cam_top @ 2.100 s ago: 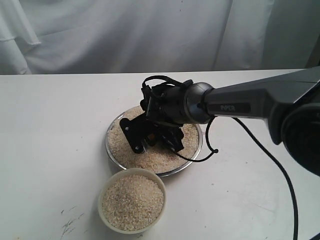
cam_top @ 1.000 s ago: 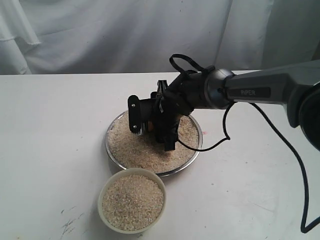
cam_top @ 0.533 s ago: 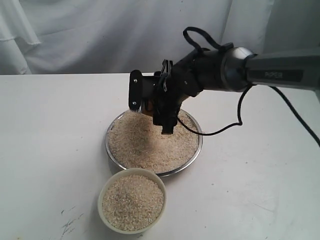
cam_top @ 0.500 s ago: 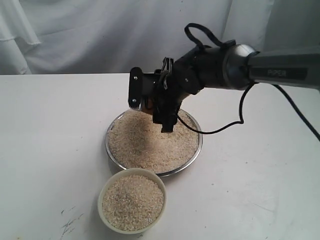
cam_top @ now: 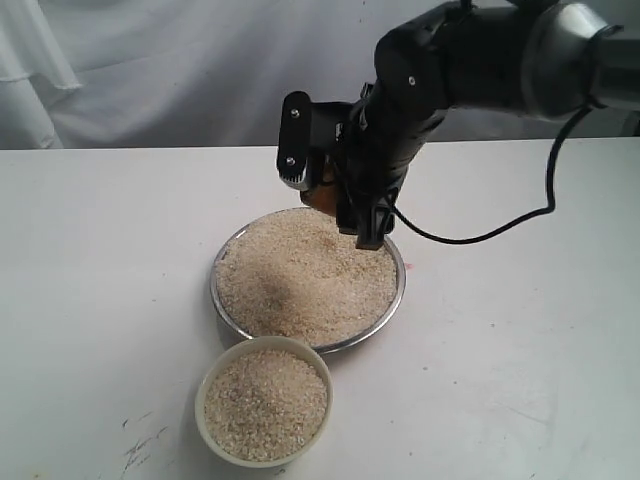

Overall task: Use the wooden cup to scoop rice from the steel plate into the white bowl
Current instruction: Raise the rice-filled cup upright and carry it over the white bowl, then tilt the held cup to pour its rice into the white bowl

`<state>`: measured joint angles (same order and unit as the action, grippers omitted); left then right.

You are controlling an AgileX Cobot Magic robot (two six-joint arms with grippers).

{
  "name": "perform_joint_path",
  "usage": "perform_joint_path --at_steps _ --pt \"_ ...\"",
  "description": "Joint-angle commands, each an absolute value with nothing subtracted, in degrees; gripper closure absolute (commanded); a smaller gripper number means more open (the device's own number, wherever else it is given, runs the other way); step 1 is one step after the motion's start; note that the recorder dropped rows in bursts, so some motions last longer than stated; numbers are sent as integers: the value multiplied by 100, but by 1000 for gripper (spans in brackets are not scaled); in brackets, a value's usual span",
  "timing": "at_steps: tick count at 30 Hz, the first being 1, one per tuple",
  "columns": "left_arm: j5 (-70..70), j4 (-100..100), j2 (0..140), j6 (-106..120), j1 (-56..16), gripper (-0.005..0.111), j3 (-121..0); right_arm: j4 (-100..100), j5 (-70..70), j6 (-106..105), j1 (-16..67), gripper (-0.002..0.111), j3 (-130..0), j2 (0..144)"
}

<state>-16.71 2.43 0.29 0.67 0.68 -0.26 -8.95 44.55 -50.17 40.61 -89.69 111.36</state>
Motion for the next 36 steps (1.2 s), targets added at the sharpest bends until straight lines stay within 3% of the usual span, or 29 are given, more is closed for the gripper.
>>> perform_joint_path --at_steps 1,7,15,21,36 --pt "-1634 248 0 49 60 107 0 -648 4731 -5375 4042 108 -8689 10590" --pt "-1634 248 0 49 60 107 0 -251 4840 -5651 4106 108 -7919 9992" --pt "-1634 248 0 49 60 107 0 -892 4597 -5204 5249 108 -7018 9838" --pt "-1634 248 0 49 60 107 0 -2200 4570 -4108 5954 108 -6968 10068" --pt "-1634 248 0 49 60 107 0 -3607 4849 -3174 6635 108 -6968 10288"
